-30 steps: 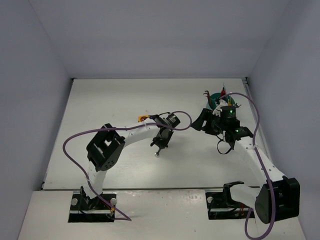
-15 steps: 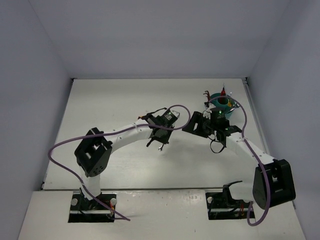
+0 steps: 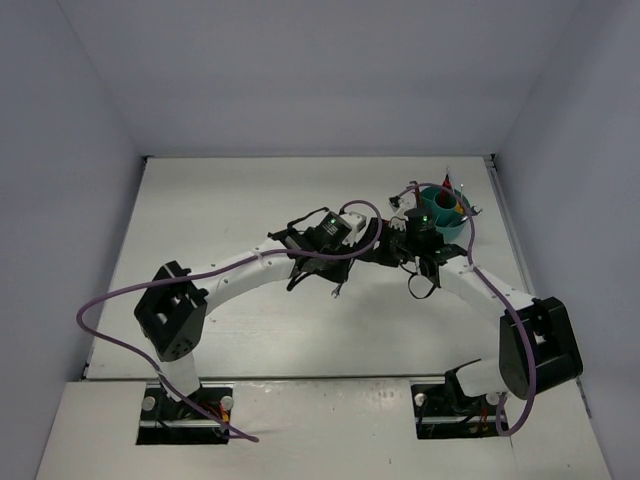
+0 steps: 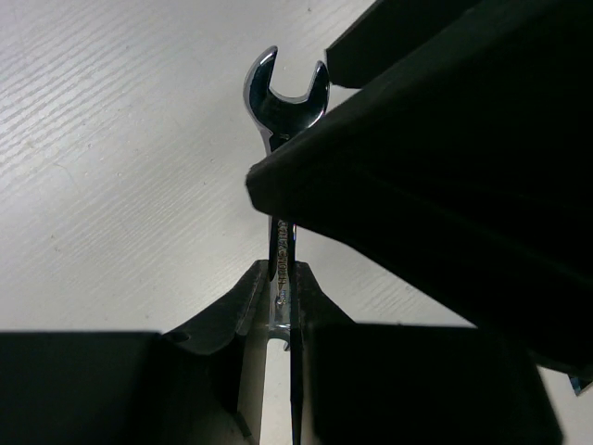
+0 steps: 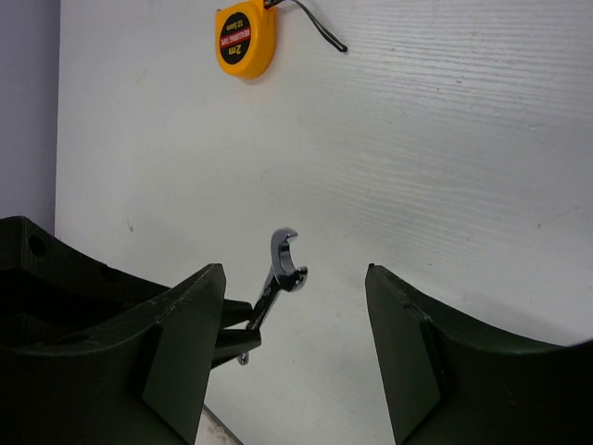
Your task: Sort the tools into containers
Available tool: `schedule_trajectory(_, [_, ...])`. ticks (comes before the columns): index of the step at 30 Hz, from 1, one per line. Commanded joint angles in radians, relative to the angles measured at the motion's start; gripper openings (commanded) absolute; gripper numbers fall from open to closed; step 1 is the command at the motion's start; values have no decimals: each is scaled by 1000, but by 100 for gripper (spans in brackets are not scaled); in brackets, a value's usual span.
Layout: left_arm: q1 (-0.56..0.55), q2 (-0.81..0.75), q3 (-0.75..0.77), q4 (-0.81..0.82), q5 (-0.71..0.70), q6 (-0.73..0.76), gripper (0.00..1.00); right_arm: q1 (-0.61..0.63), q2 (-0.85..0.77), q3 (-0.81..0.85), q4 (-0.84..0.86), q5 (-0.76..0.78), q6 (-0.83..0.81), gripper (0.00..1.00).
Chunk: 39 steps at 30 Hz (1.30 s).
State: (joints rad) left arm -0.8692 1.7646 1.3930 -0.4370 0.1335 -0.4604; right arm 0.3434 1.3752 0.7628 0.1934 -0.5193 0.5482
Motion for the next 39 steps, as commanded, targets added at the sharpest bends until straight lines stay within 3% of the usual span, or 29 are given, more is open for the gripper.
schedule_trajectory(1, [2,-75,13,86,45,-17,0,12,10,63,96,-25,-20,55])
schedule_trajectory(12, [4,-105,3,99,57,-23,0,19,36,82,106,-25,-39,21])
schedule_trajectory(16, [2,-103,15,97,60,-26,0,19,27,79,104,-18,-53,0])
schedule_trajectory(20, [5,-103,29,76,36,-35,4,14,0,81,103,17,-65,0])
schedule_trajectory(23, [15,-115,19,74,28,-41,26,-13,-24,100,92,33,-76,0])
schedule_trajectory(27, [43,-148,-3,72,17,-55,44,-75,-55,144,49,55,-95,0])
schedule_trajectory(30, [61,-187,-31,70,-4,-63,47,-156,-99,191,20,86,-130,0])
schedule_trajectory(34, [102,-259,-107,54,-44,-73,47,-391,-151,257,2,137,-132,0])
schedule_trajectory(39, [162,-331,-199,31,-54,-96,48,-579,-111,364,3,222,-116,0])
